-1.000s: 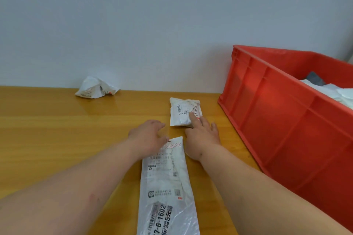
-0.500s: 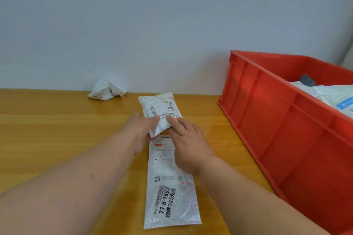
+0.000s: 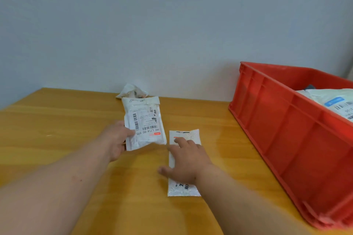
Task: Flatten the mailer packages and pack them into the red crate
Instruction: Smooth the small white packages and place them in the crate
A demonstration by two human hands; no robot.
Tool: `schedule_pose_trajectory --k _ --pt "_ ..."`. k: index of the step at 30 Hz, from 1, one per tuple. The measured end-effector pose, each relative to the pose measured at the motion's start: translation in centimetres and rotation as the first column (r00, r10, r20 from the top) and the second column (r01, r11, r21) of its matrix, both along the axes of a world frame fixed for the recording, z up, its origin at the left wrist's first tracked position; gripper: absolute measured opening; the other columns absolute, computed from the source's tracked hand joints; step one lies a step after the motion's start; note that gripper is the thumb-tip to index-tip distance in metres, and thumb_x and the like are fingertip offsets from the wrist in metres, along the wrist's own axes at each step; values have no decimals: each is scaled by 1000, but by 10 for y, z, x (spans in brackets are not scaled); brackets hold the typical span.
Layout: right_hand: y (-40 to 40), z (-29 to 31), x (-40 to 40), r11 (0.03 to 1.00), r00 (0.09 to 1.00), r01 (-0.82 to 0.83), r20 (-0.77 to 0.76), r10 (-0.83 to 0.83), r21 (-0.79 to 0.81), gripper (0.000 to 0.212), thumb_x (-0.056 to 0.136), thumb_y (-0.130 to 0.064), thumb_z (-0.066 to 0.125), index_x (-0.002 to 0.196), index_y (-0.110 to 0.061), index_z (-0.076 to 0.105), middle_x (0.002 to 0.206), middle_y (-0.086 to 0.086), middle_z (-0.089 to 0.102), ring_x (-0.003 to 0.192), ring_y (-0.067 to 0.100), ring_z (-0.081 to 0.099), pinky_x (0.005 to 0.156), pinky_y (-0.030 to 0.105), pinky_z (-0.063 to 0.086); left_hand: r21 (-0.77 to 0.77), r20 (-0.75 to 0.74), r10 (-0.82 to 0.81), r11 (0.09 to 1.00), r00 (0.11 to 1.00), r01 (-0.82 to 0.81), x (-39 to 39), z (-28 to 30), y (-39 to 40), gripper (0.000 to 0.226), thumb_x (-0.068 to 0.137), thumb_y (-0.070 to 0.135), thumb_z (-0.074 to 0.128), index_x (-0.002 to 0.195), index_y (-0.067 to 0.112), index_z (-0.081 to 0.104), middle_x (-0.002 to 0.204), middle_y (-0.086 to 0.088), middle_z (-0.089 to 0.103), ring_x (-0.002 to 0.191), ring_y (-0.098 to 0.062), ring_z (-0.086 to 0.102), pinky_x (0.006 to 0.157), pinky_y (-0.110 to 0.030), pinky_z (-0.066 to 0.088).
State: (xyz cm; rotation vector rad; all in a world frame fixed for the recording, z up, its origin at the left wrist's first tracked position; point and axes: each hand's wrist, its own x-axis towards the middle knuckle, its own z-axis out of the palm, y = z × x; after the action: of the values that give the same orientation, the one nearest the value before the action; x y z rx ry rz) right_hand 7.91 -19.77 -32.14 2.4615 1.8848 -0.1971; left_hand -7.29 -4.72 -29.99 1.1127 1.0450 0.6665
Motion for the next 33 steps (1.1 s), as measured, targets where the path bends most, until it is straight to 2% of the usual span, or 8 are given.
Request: schedule_pose_trajectory --k 5,8,13,16,19,23,29,33 --pt "-4 -10 3 993 994 96 -55 -99 -63 62 94 -42 43 153 -28 28 161 -2 21 148 23 16 119 45 18 -29 -18 -53 998 998 53 -17 -3 -5 39 96 -10 45 126 12 57 111 -11 69 96 -28 67 70 -42 54" --pt "-7 -3 12 975 975 219 -37 -220 -43 58 90 -23 43 147 -21 35 155 2 31 143 26 26 118 44 21 -51 -48 -120 992 992 118 -19 -9 -6 40 96 -10 45 126 11 59 113 -13 70 102 -31 67 78 -45 55" --pt "1 21 11 912 971 238 -91 -220 335 53 89 -12 43 141 -20 40 146 0 39 133 24 35 107 36 27 -49 -143 -289 957 947 285 -8 -6 -11 32 96 -9 46 118 6 62 108 -15 72 95 -28 68 73 -40 54" --pt "7 32 10 886 980 196 -74 -182 420 55 94 -19 42 148 -21 32 158 1 25 141 25 25 113 37 21 -66 -249 -413 910 876 410 -9 1 -10 28 97 -6 47 114 6 65 103 -13 74 96 -28 70 74 -40 55" --pt "14 33 11 937 986 158 -107 -131 311 61 96 -23 40 155 -25 21 165 -1 9 148 27 13 119 42 15 24 -519 -467 829 716 559 -10 11 -9 28 94 -5 53 110 10 71 107 -10 73 105 -28 67 86 -39 53" --pt "20 22 3 990 986 49 -164 -27 131 63 97 -28 44 156 -26 21 161 0 22 145 26 23 117 43 26 182 -820 -317 646 477 742 3 20 -12 36 89 2 57 109 25 75 106 4 73 102 -16 66 92 -33 54" --pt "19 8 5 998 995 63 -74 -65 -17 55 100 -42 42 151 -25 32 145 5 42 133 29 42 106 42 35 492 -857 131 493 498 718 25 0 -17 42 95 33 57 136 36 49 136 9 51 130 -18 42 105 -40 38" --pt "13 4 9 998 997 57 45 -59 40 46 100 -43 44 140 -21 45 135 6 48 126 29 42 100 42 38 468 -861 15 412 508 782 20 -7 -21 41 91 44 60 128 28 51 127 6 48 124 -17 41 102 -36 40"
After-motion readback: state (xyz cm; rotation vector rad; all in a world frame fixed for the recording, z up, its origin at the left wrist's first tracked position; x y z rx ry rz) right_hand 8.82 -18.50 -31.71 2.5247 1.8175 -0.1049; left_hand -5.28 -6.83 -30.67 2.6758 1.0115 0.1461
